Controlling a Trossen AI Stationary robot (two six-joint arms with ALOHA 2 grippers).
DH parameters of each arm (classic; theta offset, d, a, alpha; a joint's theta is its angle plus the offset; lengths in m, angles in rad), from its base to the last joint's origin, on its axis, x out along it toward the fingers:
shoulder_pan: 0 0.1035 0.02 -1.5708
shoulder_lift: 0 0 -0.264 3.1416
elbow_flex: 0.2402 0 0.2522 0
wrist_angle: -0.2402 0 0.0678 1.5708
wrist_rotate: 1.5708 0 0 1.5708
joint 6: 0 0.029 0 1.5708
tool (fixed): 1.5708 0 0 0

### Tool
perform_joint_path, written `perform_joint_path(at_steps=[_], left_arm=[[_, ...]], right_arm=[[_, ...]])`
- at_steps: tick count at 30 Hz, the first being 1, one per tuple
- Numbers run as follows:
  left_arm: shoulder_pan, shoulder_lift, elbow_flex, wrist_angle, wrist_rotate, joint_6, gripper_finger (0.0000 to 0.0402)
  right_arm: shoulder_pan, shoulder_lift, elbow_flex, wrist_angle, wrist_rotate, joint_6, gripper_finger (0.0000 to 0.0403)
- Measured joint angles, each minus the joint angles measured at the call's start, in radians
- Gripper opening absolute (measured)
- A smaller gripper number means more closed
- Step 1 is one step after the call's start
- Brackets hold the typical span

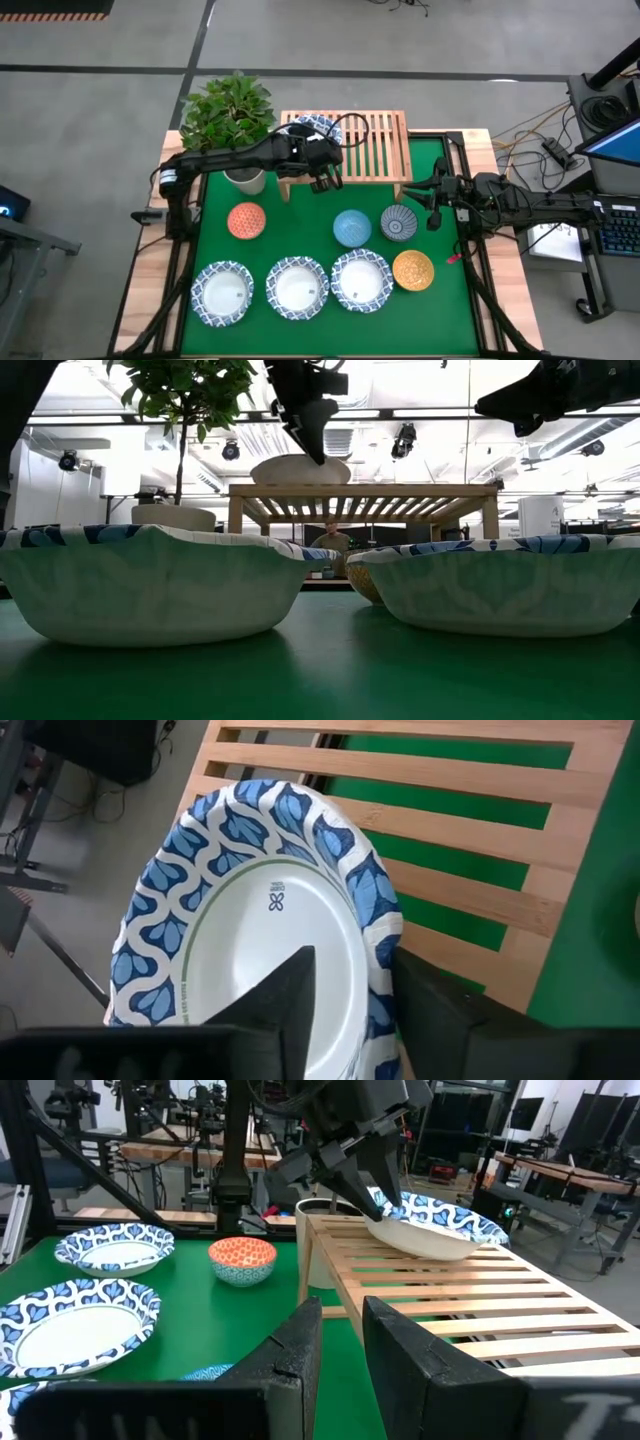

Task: Place and stack bowls onto a shelf
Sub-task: Put the blue/white bowl on the shelf, then put the light blue bowl on the shelf

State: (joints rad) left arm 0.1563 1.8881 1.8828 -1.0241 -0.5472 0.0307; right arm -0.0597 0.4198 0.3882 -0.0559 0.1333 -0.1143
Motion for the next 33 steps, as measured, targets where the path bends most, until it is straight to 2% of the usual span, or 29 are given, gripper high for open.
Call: perform_joint_path(at_steps=[9, 18, 22, 26, 31, 33], left_arm=[[-0.006, 0.000, 0.016, -0.043, 0.022, -0.017, 0.0160], [-0.014, -0.002, 0.135, -0.185, 0.085, -0.040, 0.0161], [-0.010, -0.002, 0.167, -0.211, 0.060, -0.017, 0.0142], [-0.003, -0.002, 0.163, -0.223, 0.067, -0.003, 0.0104], [-0.028, -0.002, 0.157, -0.255, 0.210, -0.051, 0.0052], [-0.039, -0.002, 0.157, -0.263, 0.204, -0.046, 0.0037]], right_arm=[[0.000, 0.000, 0.000, 0.000, 0.000, 0.001, 0.0068], [0.000, 0.000, 0.000, 0.000, 0.000, 0.001, 0.0068], [0.000, 0.000, 0.000, 0.000, 0.000, 0.001, 0.0068], [0.000, 0.000, 0.000, 0.000, 0.000, 0.006, 0.0068], [0.000, 0.000, 0.000, 0.000, 0.000, 0.009, 0.0068], [0.000, 0.000, 0.000, 0.000, 0.000, 0.007, 0.0068]])
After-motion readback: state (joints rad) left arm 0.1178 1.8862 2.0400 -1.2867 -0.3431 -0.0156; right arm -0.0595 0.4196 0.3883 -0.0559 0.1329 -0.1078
